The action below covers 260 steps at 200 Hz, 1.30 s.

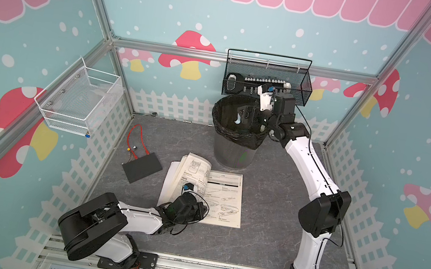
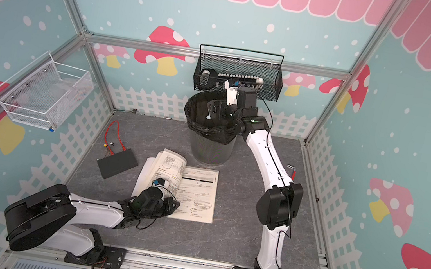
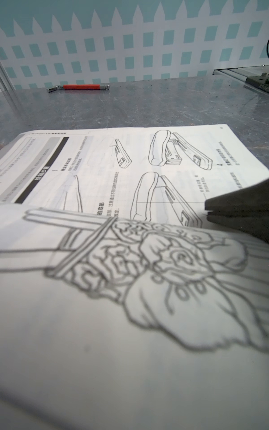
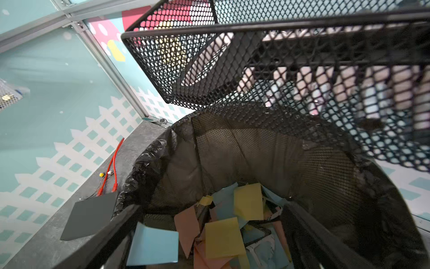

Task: Peel off the used sticky note
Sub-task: Place the note in the trash bin.

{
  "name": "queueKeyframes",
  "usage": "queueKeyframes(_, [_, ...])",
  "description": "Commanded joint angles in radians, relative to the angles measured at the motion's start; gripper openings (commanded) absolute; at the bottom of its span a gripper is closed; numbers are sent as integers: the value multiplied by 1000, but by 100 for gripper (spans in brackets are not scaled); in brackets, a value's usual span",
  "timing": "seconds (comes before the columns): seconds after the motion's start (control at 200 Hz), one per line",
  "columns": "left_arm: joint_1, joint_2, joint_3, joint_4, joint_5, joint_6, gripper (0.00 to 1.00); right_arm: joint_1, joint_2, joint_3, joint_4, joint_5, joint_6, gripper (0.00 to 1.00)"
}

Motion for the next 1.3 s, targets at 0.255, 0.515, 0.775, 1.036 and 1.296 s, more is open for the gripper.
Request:
queueKeyframes(0.255, [4, -5, -21, -92, -43, 14, 0, 48, 117, 91, -49, -80, 3, 99])
queueKeyframes(0.515, [4, -6, -21, -93, -46, 16, 0, 114, 154, 172, -85, -89, -18, 99])
queueKeyframes(0.775, [4, 4, -15, -94, -46, 19, 0, 151, 137, 171, -125, -98, -58, 99])
queueKeyframes(1.036, [4, 6, -12, -94, -41, 19, 0, 167, 140, 171, -159, -92, -85, 99])
queueKeyframes(1.296, [4, 6, -12, -94, -37, 17, 0, 169, 120, 191, -167, 80, -115, 99])
